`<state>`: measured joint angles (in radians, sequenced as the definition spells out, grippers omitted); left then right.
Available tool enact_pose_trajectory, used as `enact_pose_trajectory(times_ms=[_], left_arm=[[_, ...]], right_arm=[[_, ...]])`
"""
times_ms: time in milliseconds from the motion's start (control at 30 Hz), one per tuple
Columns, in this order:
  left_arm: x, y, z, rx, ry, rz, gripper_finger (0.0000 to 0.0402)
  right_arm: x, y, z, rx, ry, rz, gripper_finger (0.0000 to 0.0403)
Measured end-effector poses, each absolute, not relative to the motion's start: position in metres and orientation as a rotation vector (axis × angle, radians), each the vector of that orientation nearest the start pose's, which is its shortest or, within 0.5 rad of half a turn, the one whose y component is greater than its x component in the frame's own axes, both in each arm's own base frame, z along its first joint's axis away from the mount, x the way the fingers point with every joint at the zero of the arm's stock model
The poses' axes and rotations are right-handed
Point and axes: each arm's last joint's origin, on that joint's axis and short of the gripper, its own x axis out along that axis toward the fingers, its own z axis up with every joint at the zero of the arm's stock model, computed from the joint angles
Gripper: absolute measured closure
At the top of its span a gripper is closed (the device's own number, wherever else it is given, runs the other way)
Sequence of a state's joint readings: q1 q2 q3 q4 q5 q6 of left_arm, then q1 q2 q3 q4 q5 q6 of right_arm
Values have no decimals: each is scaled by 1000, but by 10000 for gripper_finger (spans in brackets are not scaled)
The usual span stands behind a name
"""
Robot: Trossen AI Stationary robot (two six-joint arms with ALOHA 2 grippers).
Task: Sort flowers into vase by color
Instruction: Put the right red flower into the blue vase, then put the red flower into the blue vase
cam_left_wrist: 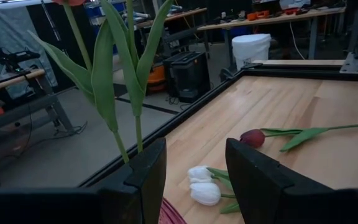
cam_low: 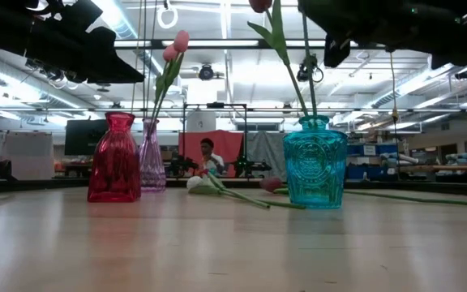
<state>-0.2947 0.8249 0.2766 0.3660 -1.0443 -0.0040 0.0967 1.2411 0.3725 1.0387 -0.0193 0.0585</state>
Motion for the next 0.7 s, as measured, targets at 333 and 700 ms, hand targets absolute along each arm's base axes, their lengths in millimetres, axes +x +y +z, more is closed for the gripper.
enact_pose_trajectory(times_ms=[333,700], left_arm=[[162,-23,206,113,146,748,231],[162,-23,206,114,147,747,231]], right_arm=[[233,19,192,68,141,93,326],[212,-1,192,177,412,-75,221]])
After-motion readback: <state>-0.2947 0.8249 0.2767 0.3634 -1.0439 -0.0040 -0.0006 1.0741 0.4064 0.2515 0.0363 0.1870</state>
